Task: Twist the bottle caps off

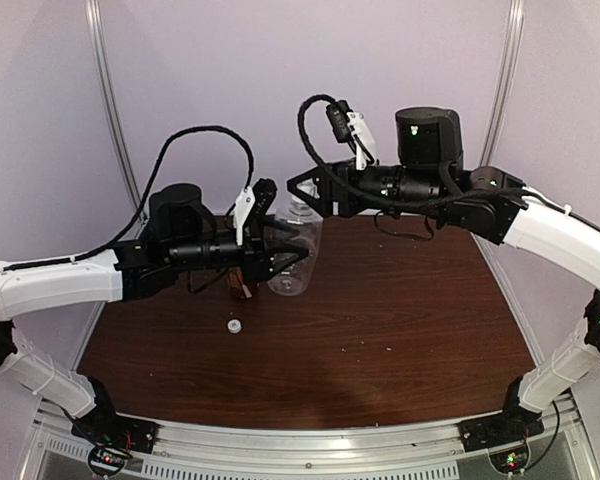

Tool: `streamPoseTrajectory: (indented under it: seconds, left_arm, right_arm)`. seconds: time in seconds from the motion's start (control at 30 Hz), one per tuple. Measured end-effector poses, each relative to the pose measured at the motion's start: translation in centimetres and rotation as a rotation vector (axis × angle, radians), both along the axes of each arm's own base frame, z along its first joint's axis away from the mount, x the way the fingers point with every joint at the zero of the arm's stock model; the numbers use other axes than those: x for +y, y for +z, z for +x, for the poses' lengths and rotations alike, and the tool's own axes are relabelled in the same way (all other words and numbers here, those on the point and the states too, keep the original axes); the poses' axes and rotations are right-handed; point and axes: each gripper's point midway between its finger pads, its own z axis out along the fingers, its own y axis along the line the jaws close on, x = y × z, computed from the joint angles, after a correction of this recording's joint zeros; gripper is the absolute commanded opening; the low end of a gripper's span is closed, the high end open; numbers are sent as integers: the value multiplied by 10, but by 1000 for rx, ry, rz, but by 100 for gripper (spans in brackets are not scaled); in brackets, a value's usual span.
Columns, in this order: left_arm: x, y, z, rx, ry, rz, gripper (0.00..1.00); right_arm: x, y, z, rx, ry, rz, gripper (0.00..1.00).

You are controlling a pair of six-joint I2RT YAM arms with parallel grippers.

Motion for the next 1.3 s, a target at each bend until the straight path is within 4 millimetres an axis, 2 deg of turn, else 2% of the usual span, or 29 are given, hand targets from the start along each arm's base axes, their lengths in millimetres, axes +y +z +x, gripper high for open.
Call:
streamPoseTrajectory:
  seconds: [0.2, 0.47, 0.8, 1.0, 1.3]
  left_arm:
    - [0, -3, 4, 9, 20, 6, 20]
    - [0, -4, 7, 10, 35, 6, 20]
    - [1, -4, 5, 12, 32, -7, 20]
    - [1, 0, -12, 0, -57, -36, 21]
    - [2, 17, -58, -18, -313, -88, 24]
  right_arm:
    - [3, -6, 2, 11, -1, -10, 45]
    - [5, -8, 2, 21, 1, -9, 35]
    - [7, -7, -2, 0, 41, -9, 11]
    - [10, -4, -18, -37, 185, 4, 7]
    - [8, 16, -64, -136, 557, 70, 13]
